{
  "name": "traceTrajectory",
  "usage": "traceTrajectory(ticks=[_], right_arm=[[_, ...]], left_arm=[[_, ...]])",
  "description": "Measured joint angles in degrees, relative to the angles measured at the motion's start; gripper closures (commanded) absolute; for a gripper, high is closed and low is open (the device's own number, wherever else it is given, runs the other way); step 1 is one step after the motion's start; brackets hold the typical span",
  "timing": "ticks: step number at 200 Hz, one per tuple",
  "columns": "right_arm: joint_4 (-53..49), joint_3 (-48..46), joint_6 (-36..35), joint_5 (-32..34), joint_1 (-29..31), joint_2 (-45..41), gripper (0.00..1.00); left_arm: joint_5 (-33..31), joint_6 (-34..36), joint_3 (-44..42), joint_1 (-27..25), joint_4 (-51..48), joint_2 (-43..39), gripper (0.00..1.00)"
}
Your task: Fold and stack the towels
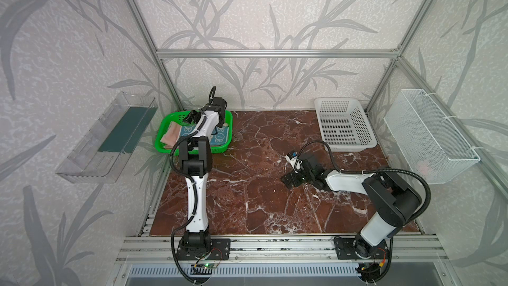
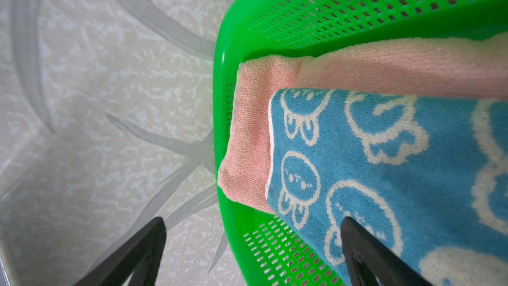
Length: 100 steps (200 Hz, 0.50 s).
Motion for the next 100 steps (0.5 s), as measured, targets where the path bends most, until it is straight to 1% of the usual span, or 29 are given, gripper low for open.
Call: traceTrajectory(ticks=[22, 36, 54, 69, 84, 100], right_arm=[[-1.29, 1.27, -0.31, 0.02, 0.07, -0.04, 0.01], [-2.1, 1.92, -0.39, 0.39, 0.09, -0.26, 0.01], [-3.78, 2.51, -0.59, 1.49, 0.11, -1.22, 0.01], [-5.53, 2.73, -0.76, 3.19, 0.11, -2.62, 0.01], [-7.85, 2.78, -1.05, 5.86, 0.11, -4.61, 0.01], [-10.75, 2.78, -1.42, 9.53, 0.11, -7.45, 0.01]], left_arm=[[2.91, -1.64, -2.45, -1.49, -0.31, -2.95, 0.01], [5.42, -2.54, -5.81, -3.26, 0.42, -6.84, 0.01], [8.79, -2.89, -12.81, -6.36, 3.17, -14.1, 0.01], [12.9, -3.61, -18.73, -8.92, 5.7, -20.87, 0.01], [18.34, -4.92, -25.07, -11.5, 8.76, -28.13, 0.01], [24.09, -7.06, -32.5, -12.31, 12.55, -35.65, 0.01]])
